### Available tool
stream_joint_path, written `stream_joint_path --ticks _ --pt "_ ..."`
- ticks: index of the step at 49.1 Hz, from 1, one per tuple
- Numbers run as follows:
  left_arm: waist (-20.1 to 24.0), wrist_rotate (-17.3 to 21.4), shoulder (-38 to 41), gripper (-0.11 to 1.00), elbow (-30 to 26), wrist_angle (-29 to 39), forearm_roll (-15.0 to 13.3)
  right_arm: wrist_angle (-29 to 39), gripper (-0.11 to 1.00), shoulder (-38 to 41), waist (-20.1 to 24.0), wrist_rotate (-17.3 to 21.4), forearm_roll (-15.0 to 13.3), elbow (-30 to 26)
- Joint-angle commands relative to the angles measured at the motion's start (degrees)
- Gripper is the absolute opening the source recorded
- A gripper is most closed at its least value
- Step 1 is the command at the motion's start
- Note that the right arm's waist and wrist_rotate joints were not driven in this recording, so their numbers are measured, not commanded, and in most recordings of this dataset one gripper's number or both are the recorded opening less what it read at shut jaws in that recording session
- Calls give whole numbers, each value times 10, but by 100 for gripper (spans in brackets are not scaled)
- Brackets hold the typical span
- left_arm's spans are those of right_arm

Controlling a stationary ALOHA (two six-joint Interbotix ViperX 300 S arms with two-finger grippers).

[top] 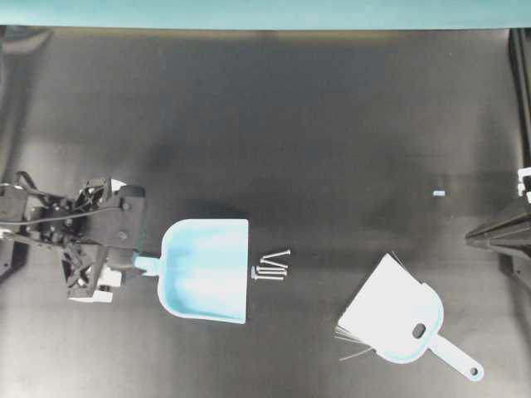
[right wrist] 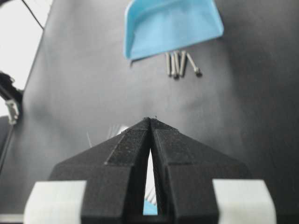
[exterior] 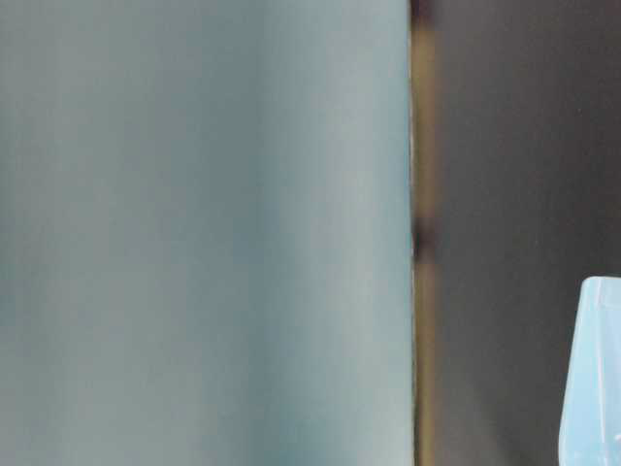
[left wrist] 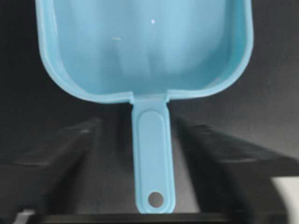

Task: Hold the dustpan with the left arm, while a human hand uses a hand brush to gather screws into the dustpan.
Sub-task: 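Close the left gripper on the dustpan handle near the scoop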

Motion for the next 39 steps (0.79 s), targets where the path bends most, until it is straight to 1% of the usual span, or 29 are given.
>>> stream_joint_path --ticks 1,3,5,10,21,33,39 --pt "0 -5 18 78 -6 -14 2 -2 0 -8 0 0 -1 -3" --pt "-1 -8 25 86 -5 -25 2 -2 0 -11 0 1 -2 -3" --pt "-1 -11 30 90 -3 -38 2 -1 0 -13 0 1 -2 -3" --pt "-1 -21 34 86 9 -67 2 -1 0 -15 0 1 -1 -2" --pt "-1 -51 42 88 33 -110 2 -1 0 -16 0 0 -2 -2" --pt "0 -54 76 88 32 -142 2 -1 0 -16 0 0 -2 -1" --pt "0 -54 98 88 31 -146 2 -2 0 -16 0 1 -2 -2"
